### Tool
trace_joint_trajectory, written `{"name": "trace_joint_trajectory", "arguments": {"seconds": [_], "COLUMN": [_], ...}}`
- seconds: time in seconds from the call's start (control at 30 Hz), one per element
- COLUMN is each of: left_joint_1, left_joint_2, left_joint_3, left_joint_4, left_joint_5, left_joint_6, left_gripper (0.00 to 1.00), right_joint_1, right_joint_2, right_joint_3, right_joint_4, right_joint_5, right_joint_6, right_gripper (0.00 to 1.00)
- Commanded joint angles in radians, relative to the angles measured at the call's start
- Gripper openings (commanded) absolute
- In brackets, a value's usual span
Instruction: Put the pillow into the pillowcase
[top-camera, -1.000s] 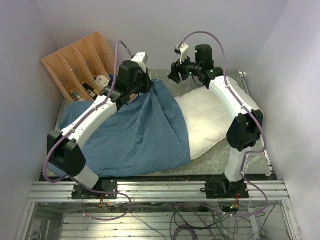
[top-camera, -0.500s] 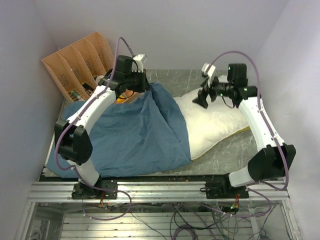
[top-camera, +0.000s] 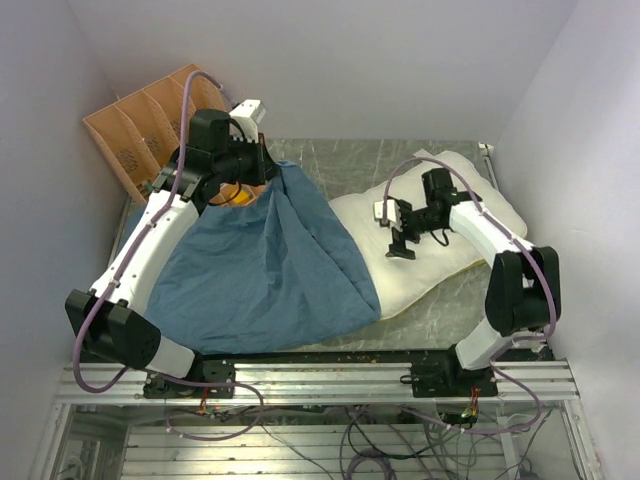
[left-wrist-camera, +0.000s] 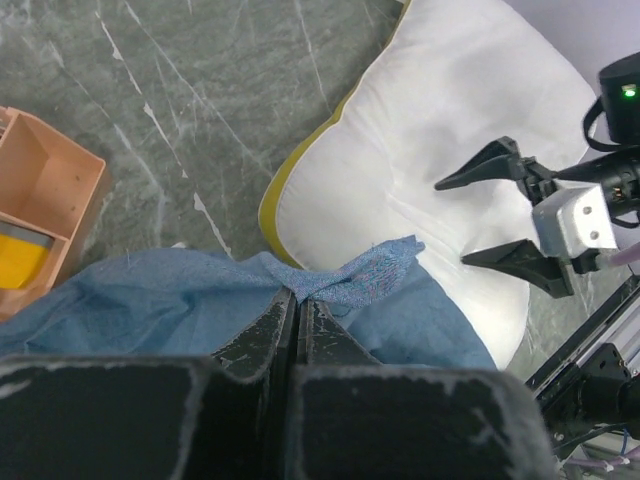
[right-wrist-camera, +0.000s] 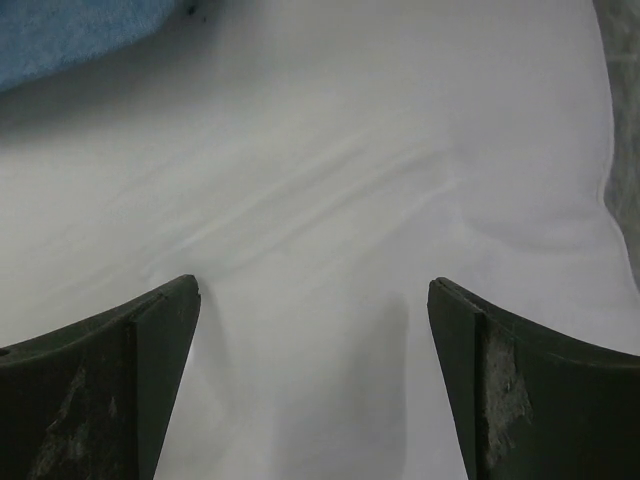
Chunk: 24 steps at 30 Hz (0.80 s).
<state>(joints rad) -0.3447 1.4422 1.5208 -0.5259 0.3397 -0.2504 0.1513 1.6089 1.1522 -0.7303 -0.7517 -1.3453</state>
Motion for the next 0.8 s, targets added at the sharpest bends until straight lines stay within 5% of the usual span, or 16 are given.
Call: {"name": "trace_joint_trajectory", "arguments": {"seconds": [0.0,0.07,0.17,0.27,0.4,0.77], "left_joint_1": [0.006,0.006,0.006,0.006,0.006,0.006], "left_joint_2": [-0.002,0.001,0.004,-0.001,0.0,0.006], "left_joint_3": [-0.011,-0.006,-0.008,-0.019,-0.024,-0.021], "left_joint_4": [-0.027,-0.035,-0.049,-0.055,-0.043,-0.042], "left_joint_5": [0.043,0.066,0.083,0.08,0.098,0.119], "left_joint_6": [0.003,0.003,0.011,0.019,0.009,-0.003], "left_gripper": [0.07,0.07,0.07,0.07,0.07,0.07], "right_joint_1": [0.072,0.085,0.079,0.055,0.002,-0.201], "right_joint_2": [0.097,0.147,0.225,0.253,0.215,-0.119], "right_joint_3": [0.035,0.021,0.015,-0.017,-0.003,0.077], "right_joint_4": [0.033,0.077,0.082,0.139,0.18,0.329], "right_joint_5": [0.011,0.052,0.112,0.18,0.174,-0.155], "right_joint_6": [-0.146,-0.117,-0.101,-0.072,0.013,0.294], "right_gripper": [0.97,0.93,0.74,0.36,0.02,0.0]}}
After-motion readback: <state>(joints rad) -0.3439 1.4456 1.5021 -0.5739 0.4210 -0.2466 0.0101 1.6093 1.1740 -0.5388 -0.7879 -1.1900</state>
